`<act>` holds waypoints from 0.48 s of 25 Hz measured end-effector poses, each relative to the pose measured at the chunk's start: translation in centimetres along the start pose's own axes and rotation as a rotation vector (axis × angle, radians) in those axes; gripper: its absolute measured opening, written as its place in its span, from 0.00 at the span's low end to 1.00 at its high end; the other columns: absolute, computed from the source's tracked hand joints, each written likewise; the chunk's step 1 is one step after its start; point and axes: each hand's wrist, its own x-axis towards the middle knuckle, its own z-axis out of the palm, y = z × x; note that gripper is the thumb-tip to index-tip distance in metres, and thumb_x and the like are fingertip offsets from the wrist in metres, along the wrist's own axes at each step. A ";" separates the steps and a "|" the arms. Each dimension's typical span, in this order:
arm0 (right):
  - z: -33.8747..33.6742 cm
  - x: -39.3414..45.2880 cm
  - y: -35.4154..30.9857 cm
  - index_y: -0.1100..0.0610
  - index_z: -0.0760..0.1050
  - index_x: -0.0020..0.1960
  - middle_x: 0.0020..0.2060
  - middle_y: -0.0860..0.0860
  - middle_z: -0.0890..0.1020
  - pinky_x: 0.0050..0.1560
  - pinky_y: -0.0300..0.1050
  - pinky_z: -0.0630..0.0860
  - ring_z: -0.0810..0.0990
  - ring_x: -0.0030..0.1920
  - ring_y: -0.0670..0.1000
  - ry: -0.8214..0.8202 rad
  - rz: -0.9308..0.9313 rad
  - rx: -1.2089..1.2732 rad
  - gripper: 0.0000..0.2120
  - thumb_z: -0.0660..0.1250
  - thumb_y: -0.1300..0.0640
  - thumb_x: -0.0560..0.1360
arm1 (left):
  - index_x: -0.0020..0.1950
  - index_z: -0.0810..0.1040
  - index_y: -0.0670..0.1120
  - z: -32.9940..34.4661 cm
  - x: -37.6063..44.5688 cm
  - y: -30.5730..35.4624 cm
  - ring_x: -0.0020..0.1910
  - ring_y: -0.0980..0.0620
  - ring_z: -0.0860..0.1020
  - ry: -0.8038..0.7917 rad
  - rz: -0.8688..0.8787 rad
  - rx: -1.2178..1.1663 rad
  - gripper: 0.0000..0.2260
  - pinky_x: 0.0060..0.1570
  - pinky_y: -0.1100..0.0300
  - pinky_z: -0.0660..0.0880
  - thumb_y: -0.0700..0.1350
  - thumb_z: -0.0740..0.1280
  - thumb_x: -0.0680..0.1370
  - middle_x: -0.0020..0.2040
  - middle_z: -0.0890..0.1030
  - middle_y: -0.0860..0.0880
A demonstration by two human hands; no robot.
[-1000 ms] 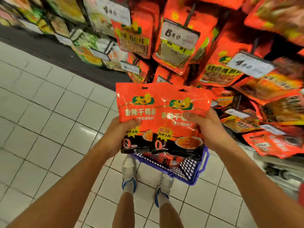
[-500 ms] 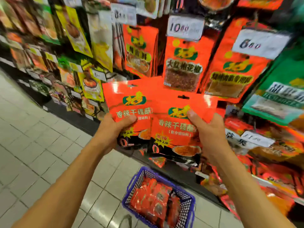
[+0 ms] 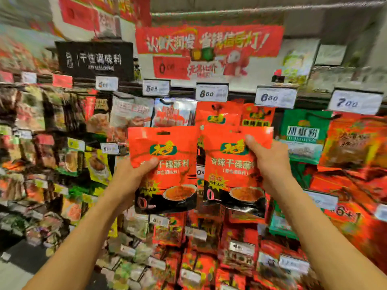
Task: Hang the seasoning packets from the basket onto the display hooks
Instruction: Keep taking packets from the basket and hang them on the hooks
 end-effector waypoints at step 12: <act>8.6 6.9 -1.7 0.55 0.82 0.43 0.37 0.53 0.88 0.39 0.51 0.84 0.87 0.38 0.55 0.081 0.111 0.050 0.07 0.72 0.52 0.76 | 0.51 0.84 0.47 2.3 9.1 1.5 0.44 0.46 0.86 -0.111 0.018 0.010 0.05 0.45 0.52 0.82 0.46 0.73 0.77 0.48 0.87 0.45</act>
